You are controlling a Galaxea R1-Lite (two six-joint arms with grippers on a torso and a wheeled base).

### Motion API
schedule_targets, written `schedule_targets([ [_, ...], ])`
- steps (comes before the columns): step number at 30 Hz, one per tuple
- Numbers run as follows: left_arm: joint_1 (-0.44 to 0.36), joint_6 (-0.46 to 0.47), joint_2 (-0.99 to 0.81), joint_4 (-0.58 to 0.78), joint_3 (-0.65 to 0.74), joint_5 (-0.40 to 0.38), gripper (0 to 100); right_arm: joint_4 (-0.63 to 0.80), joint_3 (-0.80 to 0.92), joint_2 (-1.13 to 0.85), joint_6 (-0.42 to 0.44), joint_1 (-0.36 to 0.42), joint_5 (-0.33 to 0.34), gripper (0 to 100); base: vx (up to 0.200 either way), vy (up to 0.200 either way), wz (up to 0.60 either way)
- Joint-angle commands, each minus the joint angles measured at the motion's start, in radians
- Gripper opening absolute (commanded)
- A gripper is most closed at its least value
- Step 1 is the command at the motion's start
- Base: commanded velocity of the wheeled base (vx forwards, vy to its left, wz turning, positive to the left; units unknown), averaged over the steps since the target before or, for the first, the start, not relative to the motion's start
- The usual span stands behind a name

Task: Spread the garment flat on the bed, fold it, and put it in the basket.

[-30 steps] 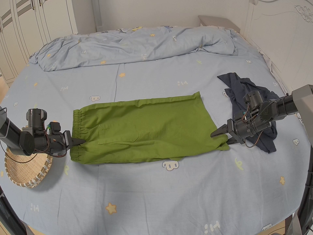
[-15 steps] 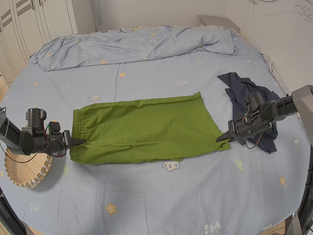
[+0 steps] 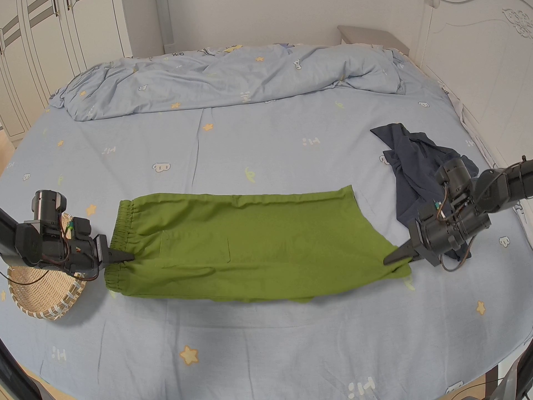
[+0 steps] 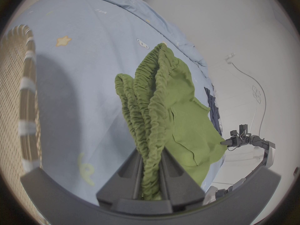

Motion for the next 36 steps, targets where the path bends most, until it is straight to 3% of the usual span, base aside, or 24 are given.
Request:
schedule_targets([
  [1, 0.053, 0.075, -0.069, 0.013, 0.151, 0.002, 0, 0.001, 0.242, -0.177, -0.055, 0.020, -0.003, 0, 0.000, 0.000, 0.00],
  [5, 0.088, 0.090, -0.112, 0.010, 0.239, 0.002, 0, -0.070, 0.432, -0.261, -0.073, 0.028, -0.004, 0, 0.000, 0.000, 0.00],
  [12, 0.099, 0.160, -0.177, 0.008, 0.371, 0.004, 0, -0.141, 0.579, -0.332, -0.066, 0.072, -0.015, 0, 0.000, 0.000, 0.00],
  [32, 0.090, 0.165, -0.177, -0.021, 0.415, 0.005, 0, -0.165, 0.625, -0.312, -0.073, 0.098, -0.015, 0, 0.000, 0.000, 0.00],
  [33, 0.090, 0.165, -0.178, -0.021, 0.415, 0.005, 0, -0.173, 0.628, -0.312, -0.069, 0.103, -0.015, 100, 0.000, 0.000, 0.00],
  [36, 0.090, 0.165, -0.184, -0.021, 0.417, 0.005, 0, -0.193, 0.636, -0.315, -0.064, 0.106, -0.016, 100, 0.000, 0.000, 0.00],
])
